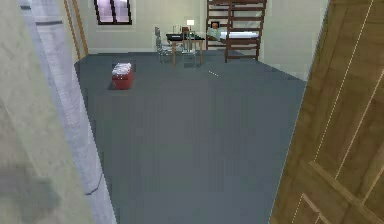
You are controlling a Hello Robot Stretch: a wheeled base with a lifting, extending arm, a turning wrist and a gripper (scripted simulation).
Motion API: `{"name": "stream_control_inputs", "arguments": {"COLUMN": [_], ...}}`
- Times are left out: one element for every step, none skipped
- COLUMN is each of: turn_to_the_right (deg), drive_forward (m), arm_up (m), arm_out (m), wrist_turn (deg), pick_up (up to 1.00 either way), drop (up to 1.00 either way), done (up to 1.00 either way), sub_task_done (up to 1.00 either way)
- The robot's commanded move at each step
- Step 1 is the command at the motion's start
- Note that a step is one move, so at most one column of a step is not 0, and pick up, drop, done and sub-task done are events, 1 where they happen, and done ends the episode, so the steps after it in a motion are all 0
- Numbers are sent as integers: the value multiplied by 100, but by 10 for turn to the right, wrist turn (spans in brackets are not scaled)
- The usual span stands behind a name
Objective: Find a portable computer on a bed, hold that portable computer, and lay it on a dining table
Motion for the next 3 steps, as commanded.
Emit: {"name": "stream_control_inputs", "arguments": {"turn_to_the_right": [60, 0, 90], "drive_forward": [0, 100, 0], "arm_up": [0, 0, 0], "arm_out": [0, 0, 0], "wrist_turn": [0, 0, 0], "pick_up": [0, 0, 0], "drop": [0, 0, 0], "done": [0, 0, 0], "sub_task_done": [0, 0, 0]}}
